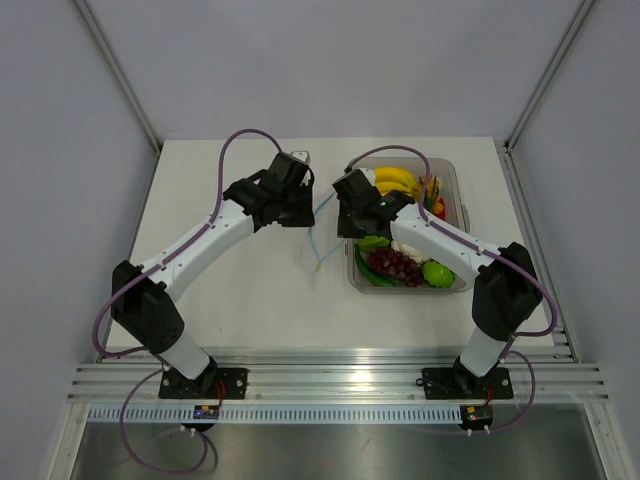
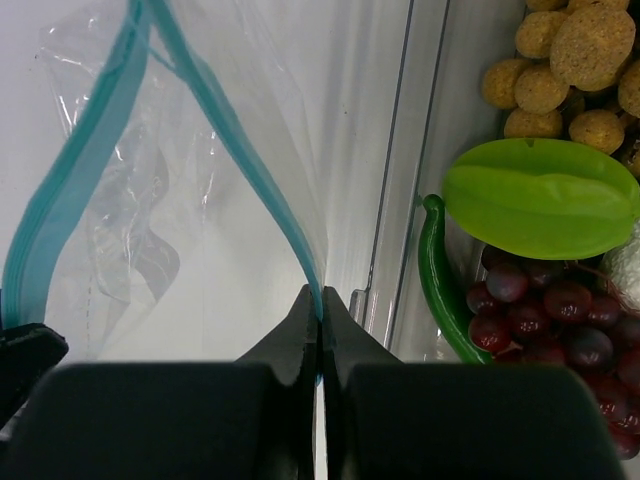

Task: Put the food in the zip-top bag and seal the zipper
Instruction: Open the zipper of the food storage bag at the center of the board.

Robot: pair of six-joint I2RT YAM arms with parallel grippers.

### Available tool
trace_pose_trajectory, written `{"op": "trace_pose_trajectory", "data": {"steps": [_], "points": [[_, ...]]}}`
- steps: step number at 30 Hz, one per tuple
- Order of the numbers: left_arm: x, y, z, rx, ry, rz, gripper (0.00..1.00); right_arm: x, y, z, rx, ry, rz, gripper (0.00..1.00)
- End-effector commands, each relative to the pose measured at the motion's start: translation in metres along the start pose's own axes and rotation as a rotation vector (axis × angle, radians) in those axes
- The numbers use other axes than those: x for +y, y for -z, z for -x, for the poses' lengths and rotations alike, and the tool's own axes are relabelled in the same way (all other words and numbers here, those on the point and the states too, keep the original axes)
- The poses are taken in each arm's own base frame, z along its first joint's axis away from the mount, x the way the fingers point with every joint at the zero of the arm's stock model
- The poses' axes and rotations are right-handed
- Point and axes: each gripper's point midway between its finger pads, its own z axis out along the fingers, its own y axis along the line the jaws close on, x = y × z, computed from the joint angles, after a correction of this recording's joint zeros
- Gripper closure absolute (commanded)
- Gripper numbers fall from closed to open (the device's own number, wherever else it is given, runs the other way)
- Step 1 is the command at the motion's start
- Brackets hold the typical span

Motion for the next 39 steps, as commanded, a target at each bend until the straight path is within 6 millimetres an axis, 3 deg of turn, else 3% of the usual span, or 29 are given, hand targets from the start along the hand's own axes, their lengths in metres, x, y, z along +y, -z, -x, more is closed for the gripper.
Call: {"op": "trace_pose_trajectory", "data": {"steps": [1, 4, 9, 11, 14, 15, 24, 32, 36, 39], "points": [[-0.011, -0.004, 0.007, -0.036, 0.005, -0.065, 0.74, 0.012, 0.011, 0.008, -0.027, -0.022, 0.046, 1.00], [-0.010, -0.008, 0.003, -0.023, 0.000, -0.065, 0.76, 0.017, 0.013, 0.008, -0.024, -0.028, 0.068, 1.00], [-0.005, -0.018, -0.007, 0.006, -0.005, -0.043, 0.68, 0.024, 0.015, 0.009, -0.018, -0.030, 0.105, 1.00], [-0.003, -0.022, -0.010, 0.011, -0.006, -0.026, 0.70, 0.027, 0.015, 0.009, -0.012, -0.029, 0.115, 1.00], [0.000, -0.021, -0.008, -0.003, 0.003, -0.009, 0.89, 0.028, 0.013, 0.007, -0.001, -0.014, 0.124, 1.00], [0.002, -0.019, -0.007, -0.002, 0.004, 0.002, 1.00, 0.027, 0.013, 0.006, 0.003, -0.007, 0.124, 1.00], [0.032, 0.004, -0.006, 0.002, 0.020, 0.107, 1.00, 0.010, -0.001, 0.002, 0.064, 0.133, 0.066, 1.00], [0.026, 0.012, -0.013, 0.053, 0.047, 0.078, 1.00, 0.018, -0.001, 0.006, 0.055, 0.104, 0.098, 1.00], [0.020, 0.008, -0.017, 0.082, 0.054, 0.052, 1.00, 0.018, 0.000, 0.007, 0.052, 0.104, 0.096, 0.94], [0.021, 0.002, -0.019, 0.103, 0.054, 0.070, 1.00, 0.024, 0.008, 0.007, 0.053, 0.100, 0.139, 0.77]]}}
